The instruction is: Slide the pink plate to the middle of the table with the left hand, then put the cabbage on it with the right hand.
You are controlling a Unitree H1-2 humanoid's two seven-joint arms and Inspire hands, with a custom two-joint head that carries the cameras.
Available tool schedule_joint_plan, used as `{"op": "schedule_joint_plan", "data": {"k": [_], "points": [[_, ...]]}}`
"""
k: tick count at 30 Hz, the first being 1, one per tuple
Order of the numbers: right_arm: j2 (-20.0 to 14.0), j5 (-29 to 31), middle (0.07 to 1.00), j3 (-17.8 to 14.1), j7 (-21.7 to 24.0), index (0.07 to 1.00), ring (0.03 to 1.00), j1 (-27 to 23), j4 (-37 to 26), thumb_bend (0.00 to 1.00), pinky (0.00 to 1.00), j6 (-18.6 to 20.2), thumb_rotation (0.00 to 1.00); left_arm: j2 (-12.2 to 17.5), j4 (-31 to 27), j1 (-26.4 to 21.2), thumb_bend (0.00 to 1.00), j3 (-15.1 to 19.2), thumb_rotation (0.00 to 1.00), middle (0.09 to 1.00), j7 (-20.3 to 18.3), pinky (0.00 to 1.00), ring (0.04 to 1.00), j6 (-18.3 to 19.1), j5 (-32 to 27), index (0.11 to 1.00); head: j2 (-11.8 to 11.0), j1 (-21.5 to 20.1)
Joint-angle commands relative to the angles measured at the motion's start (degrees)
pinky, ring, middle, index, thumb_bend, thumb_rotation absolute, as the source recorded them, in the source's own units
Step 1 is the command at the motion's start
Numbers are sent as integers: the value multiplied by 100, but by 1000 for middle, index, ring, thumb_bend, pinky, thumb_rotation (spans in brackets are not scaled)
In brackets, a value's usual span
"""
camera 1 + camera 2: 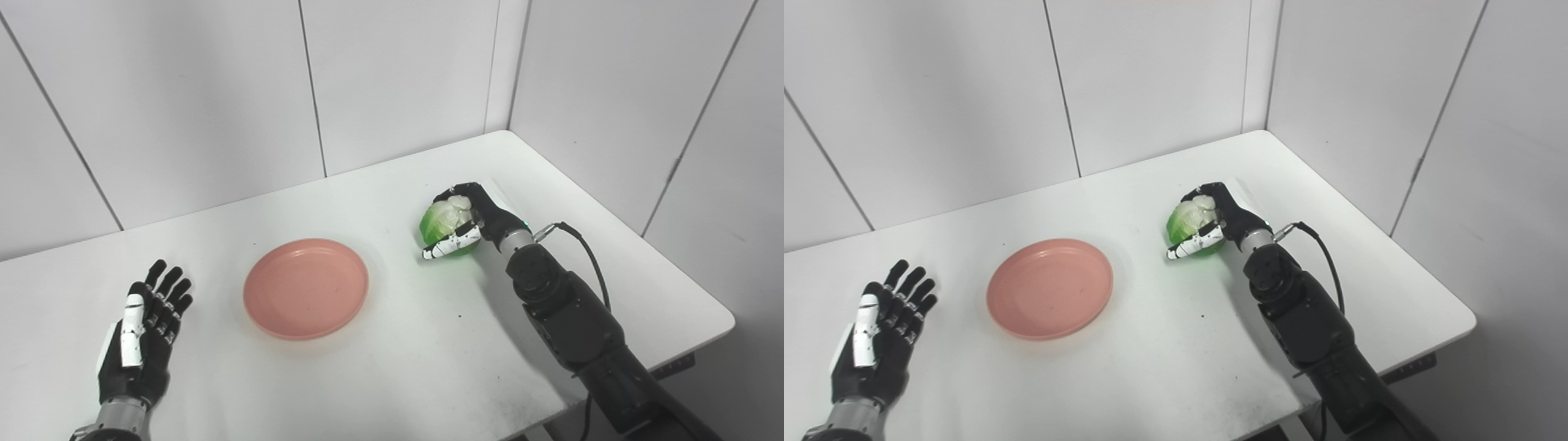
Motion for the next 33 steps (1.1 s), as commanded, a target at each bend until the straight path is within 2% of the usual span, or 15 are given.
{"op": "schedule_joint_plan", "data": {"k": [1, 7, 12, 15, 19, 23, 33], "points": [[-114, 20, 487, -74, 40, 527, 417, -292, -302, 517, 374, -64, 0, -63, -86, -2, 453, -50, 1000, 934, 109, 958, 928, 112, 81, 927, -15, 102], [-68, -2, 486, 9, 215, 534, 411, -436, -593, 515, 373, -130, 0, -182, -217, 39, 452, -105, 1000, 930, 219, 958, 929, 210, 168, 924, -32, 404], [12, -122, 482, 197, 319, 525, 409, -622, -694, 517, 379, -162, 0, -315, -350, 66, 450, -151, 1000, 936, 373, 954, 934, 307, 235, 932, -39, 702], [54, -130, 485, 320, 382, 521, 411, -706, -680, 517, 381, -310, 0, -401, -411, 72, 447, -167, 1000, 934, 465, 956, 931, 364, 287, 931, -36, 884], [239, -71, 488, 519, 504, 519, 419, -858, -610, 517, 392, -401, 0, -543, -527, 90, 440, -235, 1000, 939, 640, 955, 935, 413, 413, 935, -19, 1288], [397, -163, 489, 744, 539, 518, 417, -992, -480, 517, 407, -537, 0, -650, -587, 93, 439, -289, 1000, 939, 787, 957, 934, 441, 494, 939, -3, 1496], [918, -363, 492, 1152, 531, 525, 405, -1167, -129, 516, 400, -605, 0, -801, -686, 92, 453, -366, 1000, 928, 978, 947, 924, 497, 647, 932, 71, 1734]]}}
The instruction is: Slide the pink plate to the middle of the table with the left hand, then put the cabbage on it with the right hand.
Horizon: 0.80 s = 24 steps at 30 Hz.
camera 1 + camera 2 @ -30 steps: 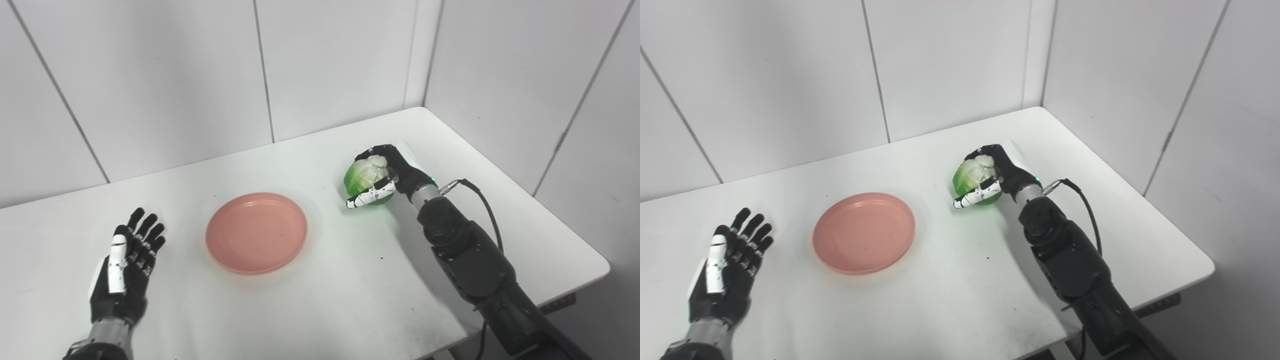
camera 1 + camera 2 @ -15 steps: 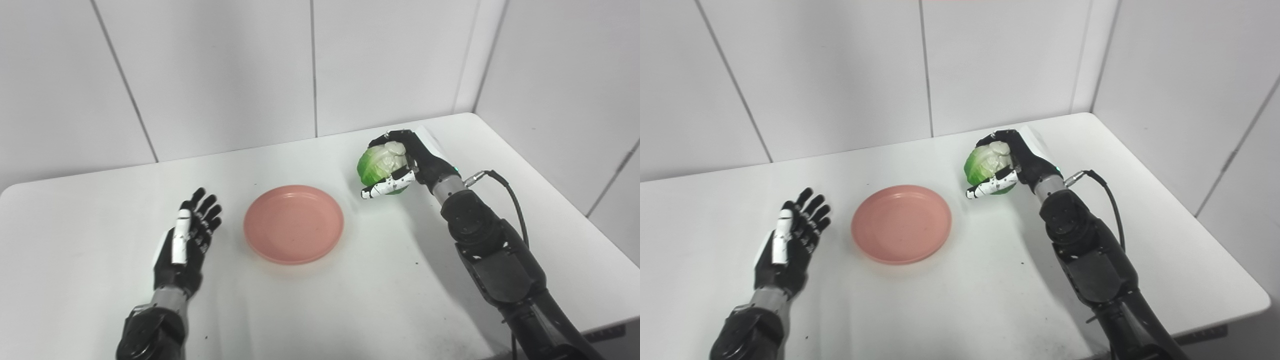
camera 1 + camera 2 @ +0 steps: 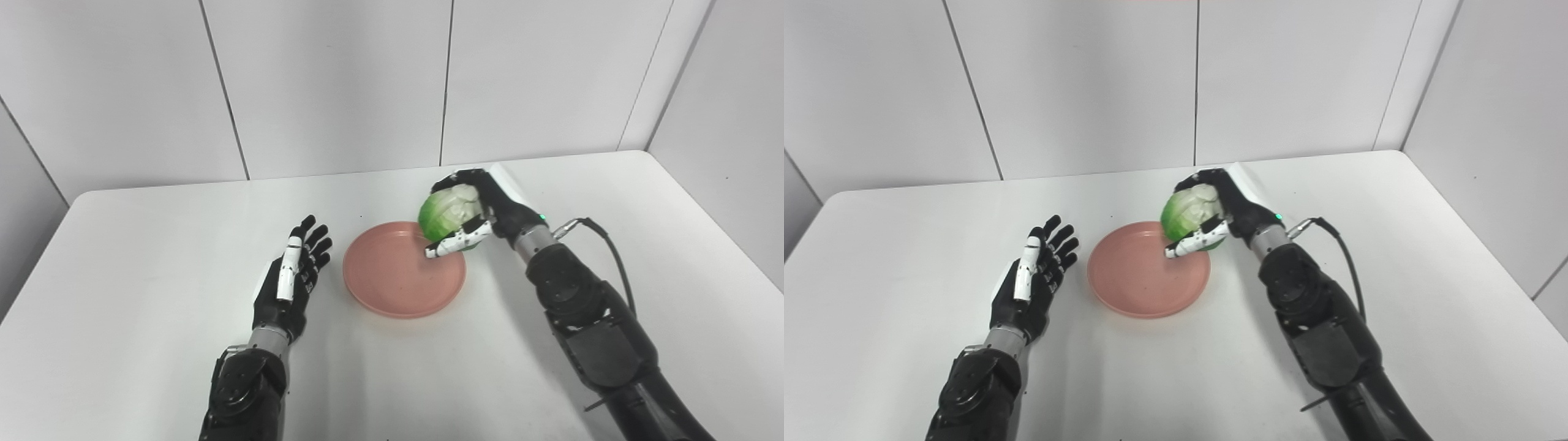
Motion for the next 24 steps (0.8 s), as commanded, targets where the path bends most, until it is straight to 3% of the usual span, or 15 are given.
{"op": "schedule_joint_plan", "data": {"k": [1, 15, 24], "points": [[36, -78, 491, 8, -55, 528, 404, -322, -40, 515, 404, -304, 0, -49, -114, -56, 455, -45, 1000, 928, 74, 945, 923, 125, 56, 932, 7, 16], [471, -216, 491, 366, -103, 528, 389, -553, 636, 514, 400, -735, 0, -184, -261, -64, 453, -112, 1000, 921, 225, 919, 918, 302, 144, 921, 142, 153], [580, -386, 492, 519, -116, 532, 388, -567, 935, 513, 398, -1030, 0, -196, -335, -62, 460, -164, 1000, 919, 275, 902, 913, 387, 209, 920, 198, 169]]}}
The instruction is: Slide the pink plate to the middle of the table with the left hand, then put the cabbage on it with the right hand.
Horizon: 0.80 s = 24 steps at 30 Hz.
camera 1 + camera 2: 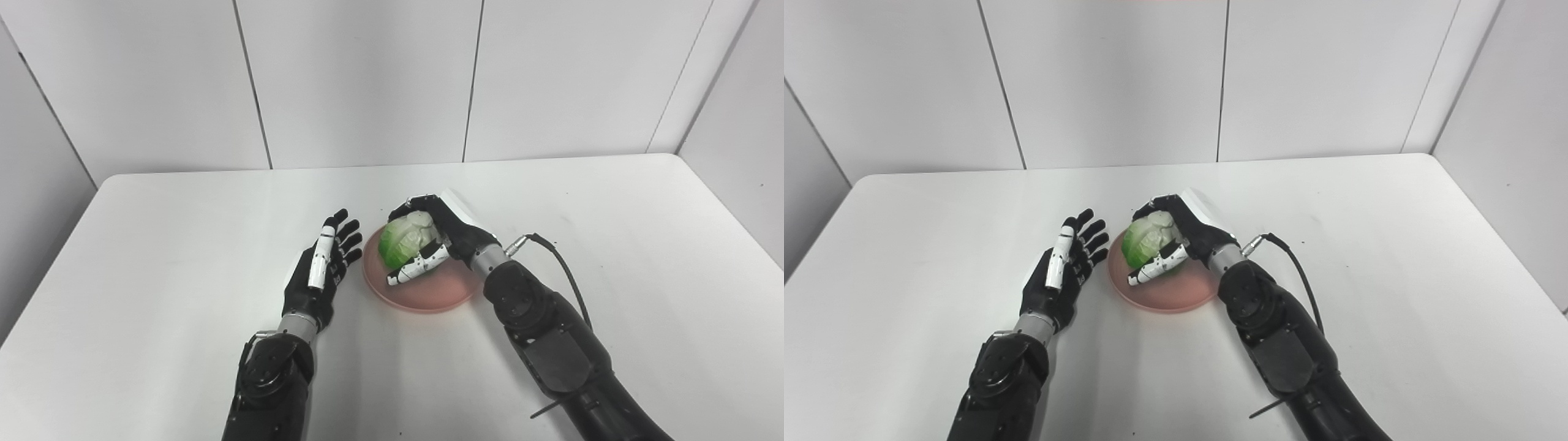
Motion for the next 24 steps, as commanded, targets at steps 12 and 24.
{"op": "schedule_joint_plan", "data": {"k": [12, 24], "points": [[-98, -547, 486, 311, -73, 548, 373, -241, -98, 509, 370, -581, 0, -35, -181, -67, 463, -60, 1000, 921, 41, 901, 914, 84, 47, 920, 87, -9], [-206, -913, 490, 365, -177, 542, 380, -183, -163, 511, 382, -521, 0, -15, -215, -57, 468, -64, 1000, 924, 11, 920, 917, 133, 16, 926, 110, -74]]}}
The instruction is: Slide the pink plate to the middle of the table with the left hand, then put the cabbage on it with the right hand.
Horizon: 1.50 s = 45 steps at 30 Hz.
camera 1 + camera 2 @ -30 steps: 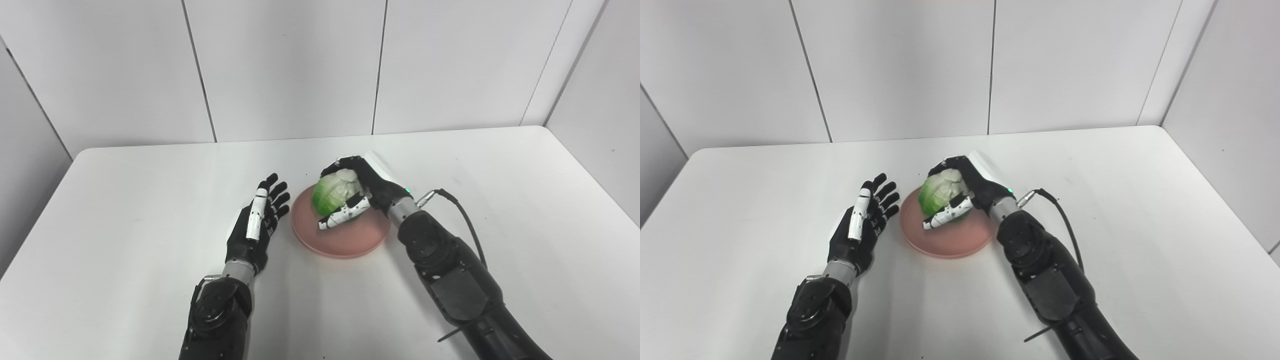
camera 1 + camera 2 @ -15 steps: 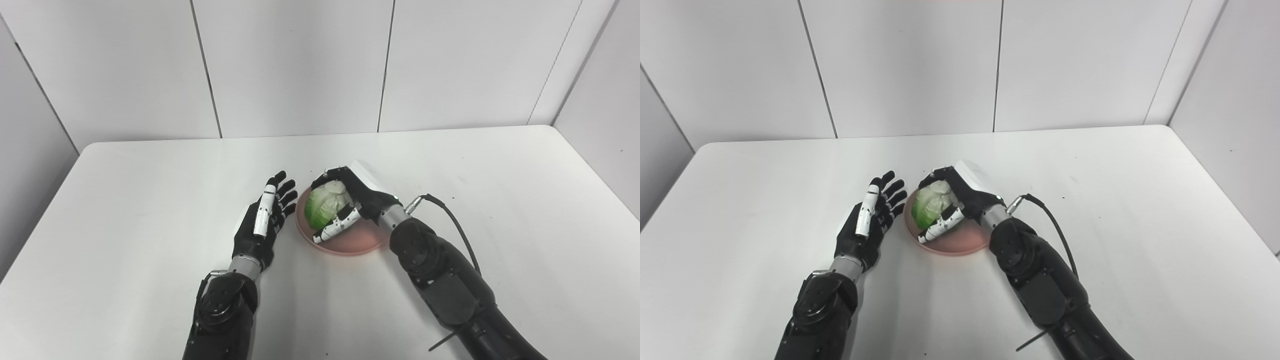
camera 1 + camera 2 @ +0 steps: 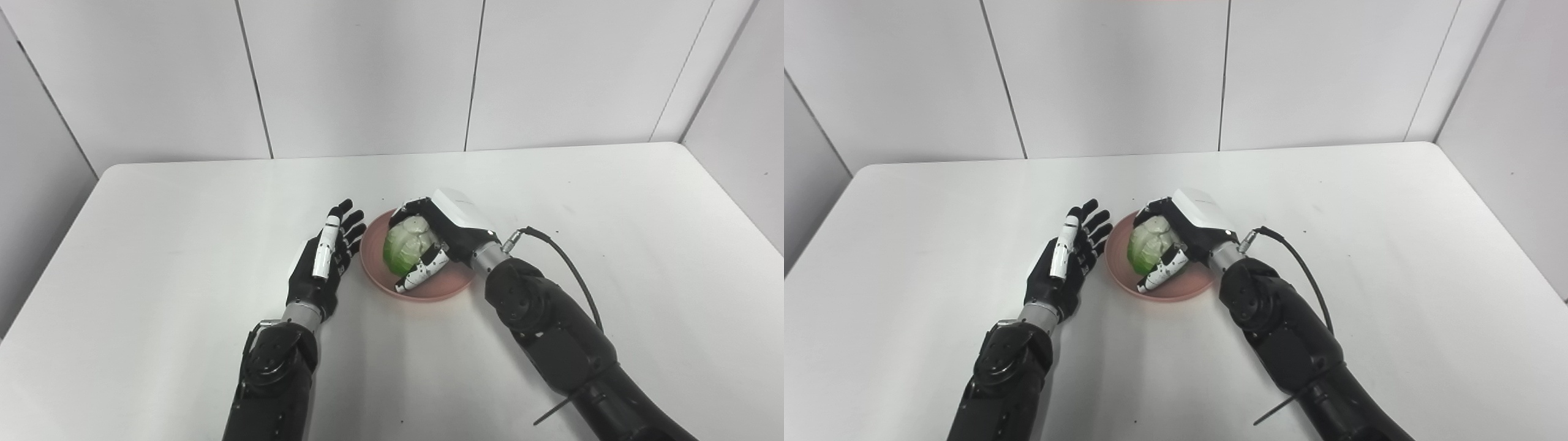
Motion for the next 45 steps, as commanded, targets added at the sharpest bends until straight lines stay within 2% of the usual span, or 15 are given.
{"op": "schedule_joint_plan", "data": {"k": [1, 15, 16, 17, 20, 22, 23, 26, 29, 32, 36, 41, 44, 45], "points": [[-1, -48, 489, -47, -163, 542, 381, -215, -166, 511, 385, -228, 0, -23, -150, -65, 465, -9, 1000, 922, -7, 917, 915, 14, 12, 924, 1, -7], [24, -119, 494, -198, -223, 559, 408, -230, -164, 512, 433, -107, 0, -9, -129, -54, 460, 0, 1000, 920, -18, 907, 914, -21, -9, 918, -34, -83], [21, -125, 587, -204, -214, 646, 522, -232, -169, 686, 483, -101, 59, -2, -121, -55, 462, -5, 1000, 921, -21, 903, 913, -31, -1, 916, -35, -88], [19, -129, 627, -209, -207, 685, 570, -233, -172, 751, 509, -99, 97, 2, -114, -57, 463, -7, 1000, 923, -23, 902, 914, -38, 4, 917, -37, -88], [14, -150, 720, -218, -205, 768, 664, -236, -183, 849, 574, -109, 214, 15, -99, -60, 468, -9, 1000, 928, -39, 903, 917, -52, -1, 920, -40, -95], [-5, -166, 749, -205, -131, 792, 692, -242, -221, 864, 601, -59, 252, 15, -97, -59, 471, -2, 1000, 930, -44, 904, 919, -54, -13, 920, -37, -105], [-14, -175, 796, -197, -89, 837, 741, -244, -241, 877, 639, -28, 323, 12, -102, -58, 469, 2, 1000, 932, -42, 903, 920, -48, -18, 918, -35, -109], [-23, -171, 871, -192, 43, 903, 817, -227, -353, 907, 698, 80, 441, 16, -112, -57, 469, 6, 1000, 934, -38, 896, 923, -19, -19, 914, -40, -131], [-17, -119, 941, -222, 165, 982, 872, -185, -461, 972, 723, 169, 569, 15, -126, -55, 471, 22, 1000, 931, -22, 888, 923, 27, -30, 907, -40, -132], [-31, -60, 973, -253, 298, 997, 910, -148, -532, 996, 749, 211, 626, 17, -155, -49, 465, 20, 1000, 937, -28, 891, 929, 40, -33, 910, -38, -139], [-26, 81, 999, -348, 411, 1000, 944, -104, -593, 1000, 765, 207, 653, 25, -173, -38, 459, 12, 1000, 941, -28, 891, 934, 22, -16, 908, -36, -143], [34, 471, 1000, -671, 206, 1000, 944, 46, -718, 1000, 799, -147, 697, 27, -171, -36, 454, 28, 1000, 932, -26, 900, 926, -12, -23, 908, -52, -160], [95, 545, 1000, -858, -50, 1000, 944, 181, -921, 1000, 821, -214, 792, 57, -157, -36, 465, 27, 1000, 925, -34, 899, 917, -43, -3, 908, -71, -190], [120, 571, 1000, -926, -116, 1000, 949, 236, -1026, 1000, 843, -171, 899, 62, -157, -34, 466, 31, 1000, 921, -42, 904, 913, -57, -11, 912, -71, -190]]}}
